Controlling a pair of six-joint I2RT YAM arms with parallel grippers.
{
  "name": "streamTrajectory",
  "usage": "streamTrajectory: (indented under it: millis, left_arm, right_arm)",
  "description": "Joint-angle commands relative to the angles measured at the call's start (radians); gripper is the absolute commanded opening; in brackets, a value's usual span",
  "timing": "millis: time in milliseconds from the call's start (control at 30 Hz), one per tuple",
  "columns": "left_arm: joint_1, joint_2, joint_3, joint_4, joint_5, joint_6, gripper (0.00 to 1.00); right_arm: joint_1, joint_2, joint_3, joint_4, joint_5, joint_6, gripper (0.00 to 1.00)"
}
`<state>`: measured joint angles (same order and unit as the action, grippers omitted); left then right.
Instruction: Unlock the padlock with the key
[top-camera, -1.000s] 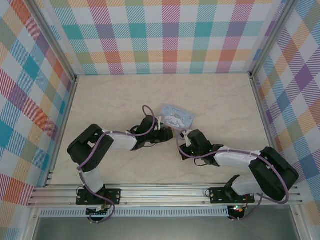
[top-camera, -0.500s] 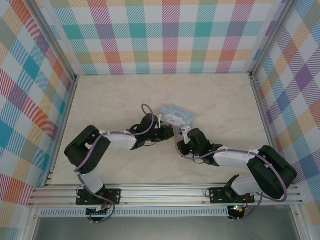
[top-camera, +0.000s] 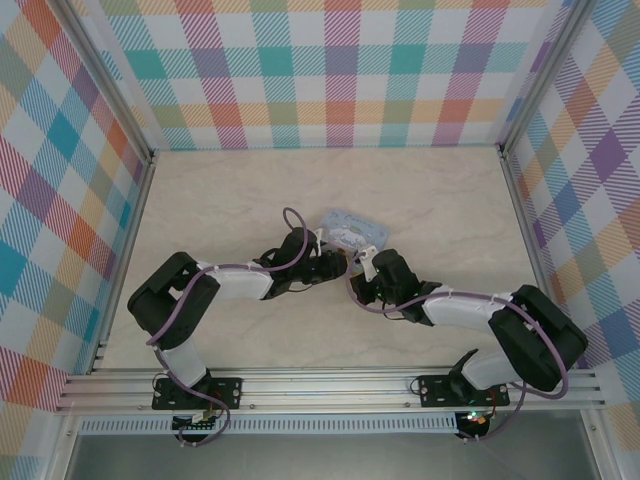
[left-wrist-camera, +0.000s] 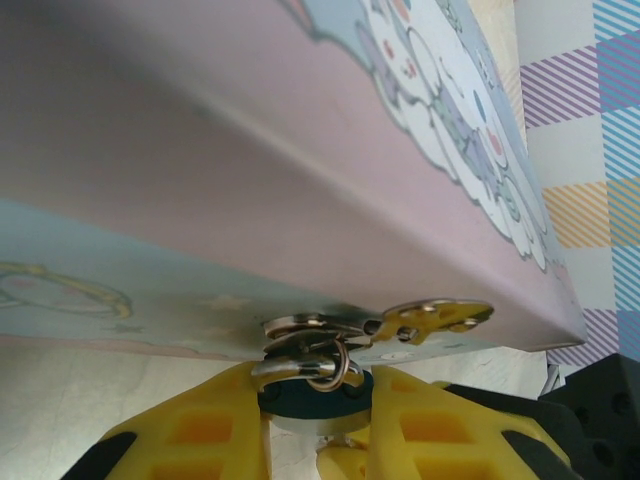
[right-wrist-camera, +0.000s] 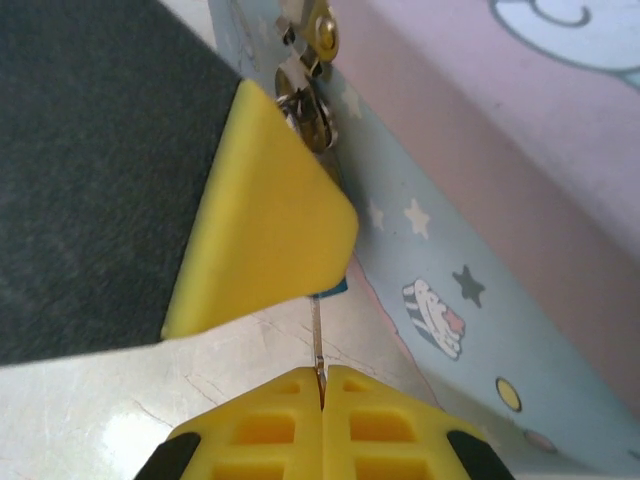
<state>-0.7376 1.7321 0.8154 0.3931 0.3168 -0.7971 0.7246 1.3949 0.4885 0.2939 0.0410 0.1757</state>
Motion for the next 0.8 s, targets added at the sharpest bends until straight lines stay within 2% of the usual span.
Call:
streamTrajectory:
  millis: [0,767]
  left_arm:
    - [-0.014,-0.036,0.010,0.019,0.004,-0.007,0.16]
    - [-0.014,-0.048,0.004,0.024,0.008,-0.029,0.15]
  right_arm:
    - [-0.010,0.015,0.038,0.008,-0.018,-0.021,0.00]
    - [-0.026,0.037,0.047,0.028,-0.011,0.000,0.00]
